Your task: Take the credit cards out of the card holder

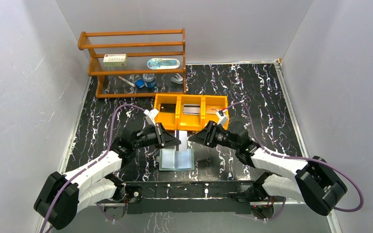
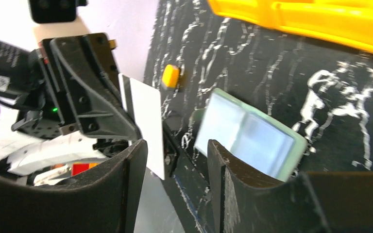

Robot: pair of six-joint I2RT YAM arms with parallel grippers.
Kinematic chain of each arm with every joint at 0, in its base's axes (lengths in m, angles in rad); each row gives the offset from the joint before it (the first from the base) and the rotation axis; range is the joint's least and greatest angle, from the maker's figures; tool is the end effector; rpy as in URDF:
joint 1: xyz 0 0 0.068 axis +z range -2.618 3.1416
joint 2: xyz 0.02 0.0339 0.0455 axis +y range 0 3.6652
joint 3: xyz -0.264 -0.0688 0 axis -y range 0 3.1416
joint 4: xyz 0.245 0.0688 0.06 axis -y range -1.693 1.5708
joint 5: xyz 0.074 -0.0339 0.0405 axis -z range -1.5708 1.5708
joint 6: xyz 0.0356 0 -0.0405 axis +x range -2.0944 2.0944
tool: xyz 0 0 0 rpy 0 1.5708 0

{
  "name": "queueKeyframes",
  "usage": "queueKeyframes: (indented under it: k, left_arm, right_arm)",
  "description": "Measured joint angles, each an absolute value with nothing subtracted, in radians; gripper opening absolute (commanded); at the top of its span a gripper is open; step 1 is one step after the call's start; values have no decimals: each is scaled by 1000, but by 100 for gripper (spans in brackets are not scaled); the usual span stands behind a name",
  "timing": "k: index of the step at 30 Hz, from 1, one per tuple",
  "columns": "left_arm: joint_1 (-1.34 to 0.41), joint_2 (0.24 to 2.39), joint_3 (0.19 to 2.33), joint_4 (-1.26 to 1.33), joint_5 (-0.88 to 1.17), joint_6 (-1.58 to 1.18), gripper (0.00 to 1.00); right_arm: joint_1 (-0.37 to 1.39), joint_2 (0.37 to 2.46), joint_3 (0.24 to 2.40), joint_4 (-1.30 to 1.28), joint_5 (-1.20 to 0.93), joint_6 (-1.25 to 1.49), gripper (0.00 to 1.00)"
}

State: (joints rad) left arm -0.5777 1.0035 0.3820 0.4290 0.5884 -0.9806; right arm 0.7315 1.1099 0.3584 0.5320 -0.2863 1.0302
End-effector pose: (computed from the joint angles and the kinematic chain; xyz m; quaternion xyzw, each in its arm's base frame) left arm 0.1684 -0.1334 0.2225 0.0329 0.7606 -0.5869 0.2757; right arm 0.1630 0.1599 0.2030 0.0267 0.7770 0.5483 0.3081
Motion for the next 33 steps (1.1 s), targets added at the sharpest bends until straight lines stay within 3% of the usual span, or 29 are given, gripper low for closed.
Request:
queueKeyframes:
  k: [6,16,33]
  left_arm:
    - [-578,1007,382,455,606,-988,0]
    - [-578,1007,382,463,634,-978,0]
    - [-577,1002,386,480,654,-978,0]
  right_arm:
    - [731,1211,357,748,-411,1098,47]
    - [731,1303,357,886,-501,1150,28]
    - [727,1313,356,954,-539,1162,28]
